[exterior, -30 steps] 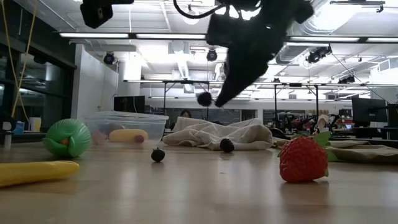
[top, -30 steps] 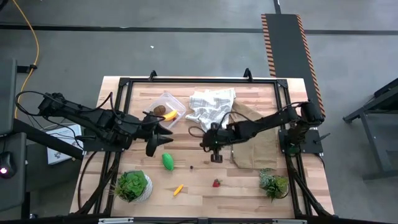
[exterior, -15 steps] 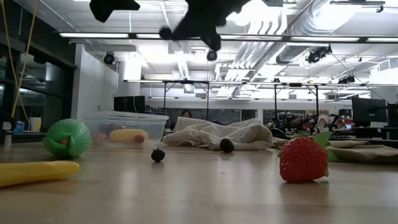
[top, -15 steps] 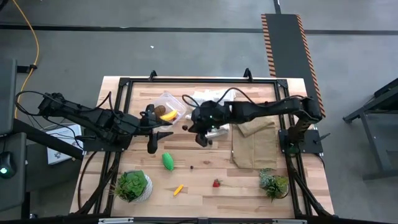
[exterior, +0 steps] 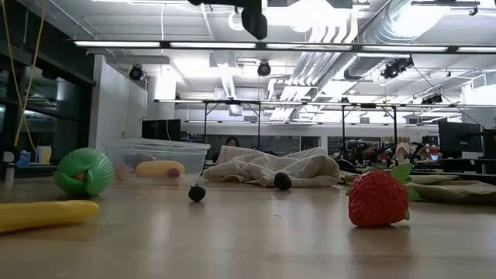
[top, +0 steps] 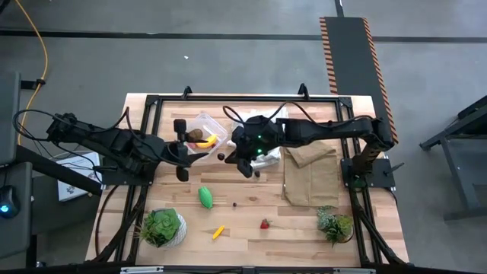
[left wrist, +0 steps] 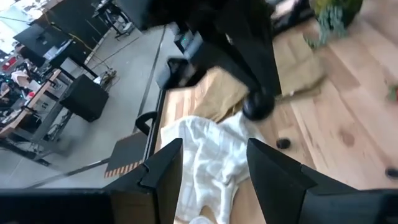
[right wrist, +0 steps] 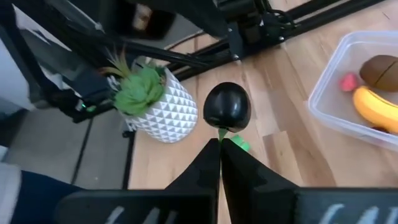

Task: Pick and placing Produce into tupperware
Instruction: Put the black cherry into the transparent bin

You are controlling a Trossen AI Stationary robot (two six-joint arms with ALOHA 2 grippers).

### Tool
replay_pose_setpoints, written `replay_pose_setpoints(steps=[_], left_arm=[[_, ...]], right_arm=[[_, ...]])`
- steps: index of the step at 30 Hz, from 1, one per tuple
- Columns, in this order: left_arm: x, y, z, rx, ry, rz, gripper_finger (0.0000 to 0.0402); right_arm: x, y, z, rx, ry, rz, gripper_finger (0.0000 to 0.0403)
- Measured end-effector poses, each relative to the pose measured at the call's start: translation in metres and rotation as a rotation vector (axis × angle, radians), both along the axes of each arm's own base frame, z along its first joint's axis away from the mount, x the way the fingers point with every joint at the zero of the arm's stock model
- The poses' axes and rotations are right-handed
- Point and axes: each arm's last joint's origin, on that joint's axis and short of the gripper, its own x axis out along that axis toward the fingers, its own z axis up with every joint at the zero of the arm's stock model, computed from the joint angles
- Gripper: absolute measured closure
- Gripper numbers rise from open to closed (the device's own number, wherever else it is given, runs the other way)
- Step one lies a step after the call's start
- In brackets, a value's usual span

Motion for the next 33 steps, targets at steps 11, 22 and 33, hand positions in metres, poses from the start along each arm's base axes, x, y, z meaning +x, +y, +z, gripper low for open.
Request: replay_pose_setpoints(steps=[11, 22, 33], left_arm=[[0.000, 0.000, -0.001, 0.080, 0.045, -0.041, 0.0236], [0.004, -0.003, 0.000, -0.022, -0.004, -0.097, 0.0236], [-0.003, -0.003, 0.008, -0.566, -0.222, 0.053, 0.0236]], right_arm=[[0.003, 0.002, 0.013, 0.121, -0.061, 0.023, 0.0403], [0.004, 0.002, 0.015, 0.136, -0.076, 0.018, 0.0403], [0.004, 0.002, 0.014, 0.100, -0.086, 0.036, 0.0403]])
